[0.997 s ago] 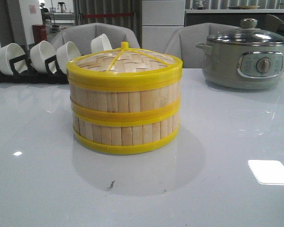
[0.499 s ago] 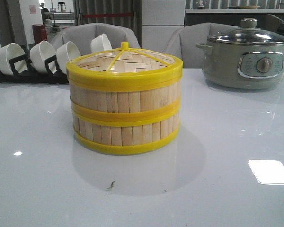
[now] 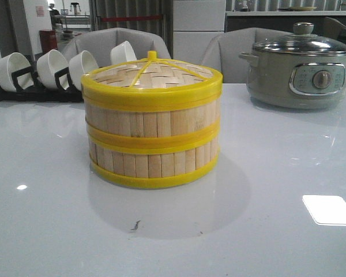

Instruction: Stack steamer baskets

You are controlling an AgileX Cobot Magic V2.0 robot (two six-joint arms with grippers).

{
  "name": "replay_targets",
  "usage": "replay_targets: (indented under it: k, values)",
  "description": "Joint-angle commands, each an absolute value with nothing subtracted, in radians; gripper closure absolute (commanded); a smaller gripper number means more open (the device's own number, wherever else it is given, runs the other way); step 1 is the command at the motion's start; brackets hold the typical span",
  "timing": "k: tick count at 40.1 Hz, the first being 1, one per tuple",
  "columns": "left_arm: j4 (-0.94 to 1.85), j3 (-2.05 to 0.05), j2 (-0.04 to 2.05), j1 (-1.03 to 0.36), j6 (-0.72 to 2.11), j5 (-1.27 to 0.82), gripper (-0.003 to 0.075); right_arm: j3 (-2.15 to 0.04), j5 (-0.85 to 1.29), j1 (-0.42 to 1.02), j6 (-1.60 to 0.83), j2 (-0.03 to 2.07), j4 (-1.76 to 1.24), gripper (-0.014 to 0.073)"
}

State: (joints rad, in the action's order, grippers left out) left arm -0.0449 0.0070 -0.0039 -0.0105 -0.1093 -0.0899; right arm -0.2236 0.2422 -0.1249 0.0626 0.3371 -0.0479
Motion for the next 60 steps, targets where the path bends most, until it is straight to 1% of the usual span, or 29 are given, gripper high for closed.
replay_targets:
  k: [1,7,12,21,27,45,49,53,60]
  values:
    - [-0.044,0.009,-0.017,-0.01,-0.111,-0.009,0.0622,-0.252,0.158,-0.13,0.05,0.343,-0.04,0.0531]
    - [-0.044,0.009,-0.017,-0.01,-0.111,-0.009,0.0622,-0.252,0.122,-0.131,0.052,0.31,-0.016,0.0532]
    - [-0.044,0.009,-0.017,-0.01,-0.111,-0.009,0.0622,-0.234,0.186,-0.131,0.07,0.203,-0.072,0.0532]
    - [-0.044,0.009,-0.017,-0.01,-0.111,-0.009,0.0622,-0.058,0.137,-0.129,0.07,-0.037,-0.123,0.0532]
    - [-0.044,0.009,-0.015,-0.01,-0.111,-0.009,0.0622,0.017,0.047,-0.121,0.07,-0.033,-0.165,0.0532]
    - [-0.044,0.009,-0.015,-0.01,-0.111,-0.01,0.0622,0.016,0.032,-0.112,0.069,-0.031,-0.16,0.0532]
    - [-0.044,0.009,-0.015,-0.01,-0.111,-0.01,0.0622,0.016,0.019,-0.107,0.078,-0.031,-0.087,0.0532]
    - [-0.044,0.009,-0.015,-0.01,-0.111,-0.01,0.0622,0.016,-0.008,-0.097,0.138,-0.031,0.018,0.0532]
    - [-0.044,0.009,-0.015,-0.01,-0.111,-0.01,0.0622,0.016,-0.021,-0.069,0.142,-0.031,0.023,0.0532]
